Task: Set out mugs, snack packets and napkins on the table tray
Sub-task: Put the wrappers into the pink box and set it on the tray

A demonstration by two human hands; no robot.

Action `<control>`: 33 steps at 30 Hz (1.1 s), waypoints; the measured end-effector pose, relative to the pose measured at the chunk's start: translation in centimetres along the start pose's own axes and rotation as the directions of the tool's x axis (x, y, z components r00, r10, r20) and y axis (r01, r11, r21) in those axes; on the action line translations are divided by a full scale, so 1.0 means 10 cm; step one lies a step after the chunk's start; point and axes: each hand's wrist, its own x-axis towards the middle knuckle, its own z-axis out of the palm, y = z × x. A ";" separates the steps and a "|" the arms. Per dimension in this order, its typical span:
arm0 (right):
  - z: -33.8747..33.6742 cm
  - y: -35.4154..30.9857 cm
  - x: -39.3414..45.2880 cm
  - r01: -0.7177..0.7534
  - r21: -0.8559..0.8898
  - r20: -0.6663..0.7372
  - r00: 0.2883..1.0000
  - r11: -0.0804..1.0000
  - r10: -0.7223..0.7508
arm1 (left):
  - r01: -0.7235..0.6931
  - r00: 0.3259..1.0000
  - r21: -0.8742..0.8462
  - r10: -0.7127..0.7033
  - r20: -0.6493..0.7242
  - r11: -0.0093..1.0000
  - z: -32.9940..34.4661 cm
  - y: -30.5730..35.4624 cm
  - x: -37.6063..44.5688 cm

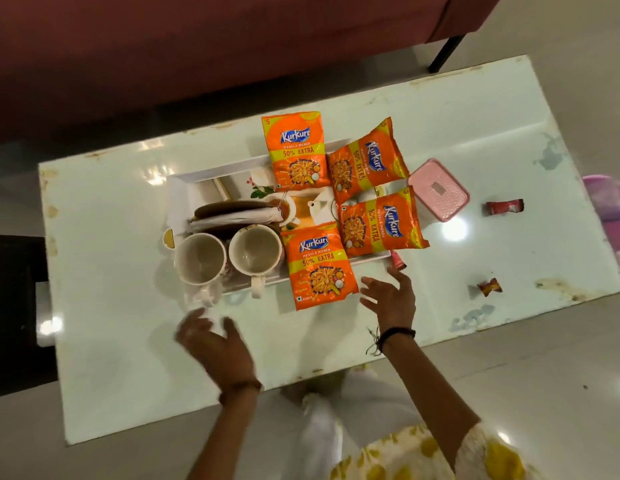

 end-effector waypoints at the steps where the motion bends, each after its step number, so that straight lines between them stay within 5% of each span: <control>1: -0.06 0.03 -0.09 0.102 -0.099 0.014 0.995 0.990 -0.102 | -0.050 0.995 -0.031 0.052 0.086 0.998 0.06 0.08 -0.25; 3: -0.18 0.04 -0.22 0.239 -0.243 0.078 0.971 0.940 -0.226 | -0.017 0.955 -0.101 0.046 0.293 0.995 0.20 0.25 -0.71; 7: -0.43 -0.22 -0.18 0.486 -0.497 0.231 0.872 0.719 -0.431 | 0.141 0.765 -0.169 0.001 0.644 0.976 0.72 0.73 -1.22; 13: -0.59 -0.99 0.43 0.734 -0.606 0.444 0.633 0.308 -0.635 | 0.139 0.688 -0.193 0.046 0.724 0.971 1.61 1.37 -1.16; 17: -0.57 -1.42 1.06 0.677 -0.734 0.554 0.645 0.058 -0.526 | 0.170 0.648 -0.160 0.012 0.762 0.972 2.03 1.57 -1.19; 22: -0.55 -1.58 1.58 0.647 -0.726 0.688 0.691 -0.233 -0.222 | 0.400 0.622 -0.018 -0.257 0.739 0.916 2.35 1.57 -1.37; 25: -0.60 -1.68 1.62 0.681 -0.721 0.691 0.691 -0.128 -0.214 | 0.553 0.623 -0.022 -0.396 0.674 0.833 2.45 1.67 -1.45; 28: -0.76 -1.83 1.50 0.658 -0.713 0.613 0.752 0.241 -0.241 | 0.719 0.568 -0.101 -0.499 0.654 0.687 2.52 1.81 -1.49; 30: -0.93 -1.91 1.34 0.657 -0.608 0.634 0.740 0.446 -0.224 | 0.797 0.482 -0.140 -0.479 0.734 0.587 2.56 1.88 -1.48; 33: -1.17 -1.93 1.08 0.656 -0.506 0.672 0.707 0.559 -0.220 | 0.847 0.400 -0.175 -0.384 0.832 0.502 2.59 1.93 -1.49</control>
